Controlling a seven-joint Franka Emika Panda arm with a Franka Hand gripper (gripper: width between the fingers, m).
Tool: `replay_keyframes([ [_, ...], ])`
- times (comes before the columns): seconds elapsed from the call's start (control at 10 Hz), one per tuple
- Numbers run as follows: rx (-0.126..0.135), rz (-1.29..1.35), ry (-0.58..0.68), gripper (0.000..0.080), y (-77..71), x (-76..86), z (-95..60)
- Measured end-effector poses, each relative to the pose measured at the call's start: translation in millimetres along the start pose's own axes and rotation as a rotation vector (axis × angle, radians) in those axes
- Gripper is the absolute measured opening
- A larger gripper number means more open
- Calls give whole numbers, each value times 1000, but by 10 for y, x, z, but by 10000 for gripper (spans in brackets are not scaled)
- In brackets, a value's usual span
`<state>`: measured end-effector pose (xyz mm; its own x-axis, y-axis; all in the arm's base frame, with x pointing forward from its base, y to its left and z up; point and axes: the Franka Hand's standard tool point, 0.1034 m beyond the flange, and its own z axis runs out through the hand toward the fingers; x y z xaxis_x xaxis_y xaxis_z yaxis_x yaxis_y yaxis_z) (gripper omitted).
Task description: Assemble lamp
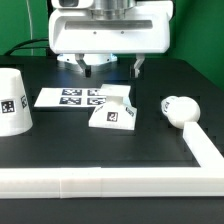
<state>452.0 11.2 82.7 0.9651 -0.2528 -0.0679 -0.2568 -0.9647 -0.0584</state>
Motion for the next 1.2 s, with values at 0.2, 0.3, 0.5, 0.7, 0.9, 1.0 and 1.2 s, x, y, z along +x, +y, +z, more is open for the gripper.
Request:
replay_keyframes([
  [0.2, -1, 111, -8, 700, -17, -46, 39],
  [0.3, -3, 110, -15, 700, -20, -61, 69],
  [0.5, -4, 99, -21, 700, -30, -62, 108],
  [0.7, -7, 77, -25, 700, -60, -75, 129],
  [0.9, -9, 55, -34, 700, -107, -93, 178],
  [1.0, -9, 35, -37, 700, -102, -89, 201],
  [1.2, -11, 20, -47, 700, -85, -112, 281],
])
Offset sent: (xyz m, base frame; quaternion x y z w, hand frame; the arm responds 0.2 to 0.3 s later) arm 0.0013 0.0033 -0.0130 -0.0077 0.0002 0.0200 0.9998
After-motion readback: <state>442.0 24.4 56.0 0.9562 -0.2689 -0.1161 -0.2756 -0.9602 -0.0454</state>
